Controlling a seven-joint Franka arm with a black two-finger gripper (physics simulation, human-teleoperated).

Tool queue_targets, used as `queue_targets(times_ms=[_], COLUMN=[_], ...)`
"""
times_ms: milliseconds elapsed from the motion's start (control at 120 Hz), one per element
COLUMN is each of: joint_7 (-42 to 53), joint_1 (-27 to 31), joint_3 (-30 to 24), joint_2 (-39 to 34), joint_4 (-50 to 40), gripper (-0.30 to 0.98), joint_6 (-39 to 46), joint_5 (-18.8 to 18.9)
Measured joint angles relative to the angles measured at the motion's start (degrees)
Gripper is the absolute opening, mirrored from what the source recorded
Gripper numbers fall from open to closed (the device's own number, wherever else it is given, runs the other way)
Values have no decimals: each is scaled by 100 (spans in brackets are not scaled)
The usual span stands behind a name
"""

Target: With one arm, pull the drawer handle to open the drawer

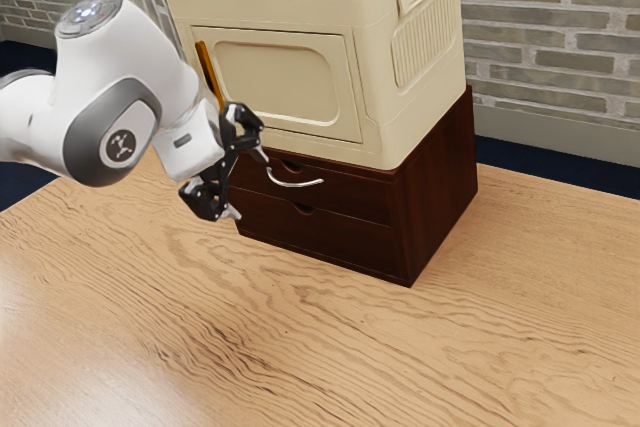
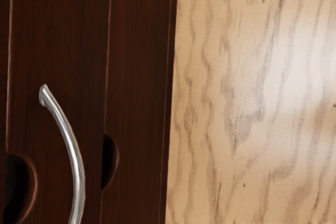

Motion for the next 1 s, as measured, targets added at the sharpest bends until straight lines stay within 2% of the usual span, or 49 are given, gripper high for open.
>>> queue_targets(times_ms=[442, 1000], joint_7=[685, 1055], joint_1=[53, 61], joint_3=[8, 79], joint_2=[248, 622], joint_4=[-56, 68], gripper=[67, 67], joint_6=[313, 517], joint_5=[-58, -217])
